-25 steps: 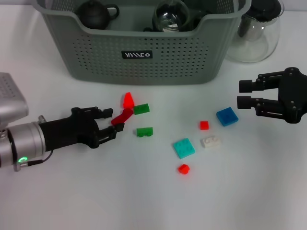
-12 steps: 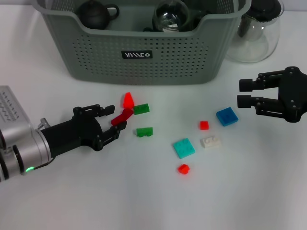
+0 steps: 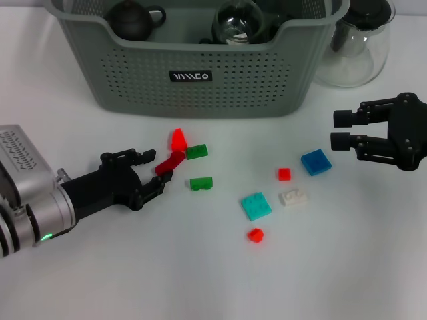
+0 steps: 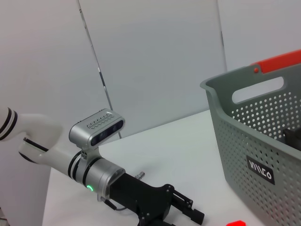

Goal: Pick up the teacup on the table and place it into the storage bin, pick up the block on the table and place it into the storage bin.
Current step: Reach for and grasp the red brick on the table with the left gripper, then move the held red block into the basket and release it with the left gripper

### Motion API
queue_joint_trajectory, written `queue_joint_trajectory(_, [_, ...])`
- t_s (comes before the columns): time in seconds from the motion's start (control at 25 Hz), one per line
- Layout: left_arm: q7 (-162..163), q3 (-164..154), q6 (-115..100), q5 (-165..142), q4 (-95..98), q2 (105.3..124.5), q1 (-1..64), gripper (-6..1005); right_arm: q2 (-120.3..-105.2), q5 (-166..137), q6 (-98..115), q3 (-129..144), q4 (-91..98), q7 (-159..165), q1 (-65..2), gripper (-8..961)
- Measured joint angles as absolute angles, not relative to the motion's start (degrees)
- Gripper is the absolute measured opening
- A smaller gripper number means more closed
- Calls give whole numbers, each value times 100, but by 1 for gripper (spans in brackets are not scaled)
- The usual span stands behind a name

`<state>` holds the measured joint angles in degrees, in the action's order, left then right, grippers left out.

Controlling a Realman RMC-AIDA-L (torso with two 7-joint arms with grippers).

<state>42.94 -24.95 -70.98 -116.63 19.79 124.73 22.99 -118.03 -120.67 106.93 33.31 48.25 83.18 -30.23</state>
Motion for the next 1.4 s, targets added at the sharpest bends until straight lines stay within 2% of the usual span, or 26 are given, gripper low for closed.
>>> queue_joint_trajectory(1.12, [3700,-2493,-6857,-11456,1670,12481,2303,480,-11804,-12067,10696,3322,4825,8309,-3005,414])
queue_joint_trajectory(1.32, [3735,-2496,-6873,-11471,1670,12481,2298,250,-11803,-12067,10705,3322,4825,8309,-3006,414])
queue_joint_trajectory(1.4, [3794,-2489,-6962,-11459,1700,12477,2269,224,-11804,-12067,10718,3322,4825,8310,-3006,414])
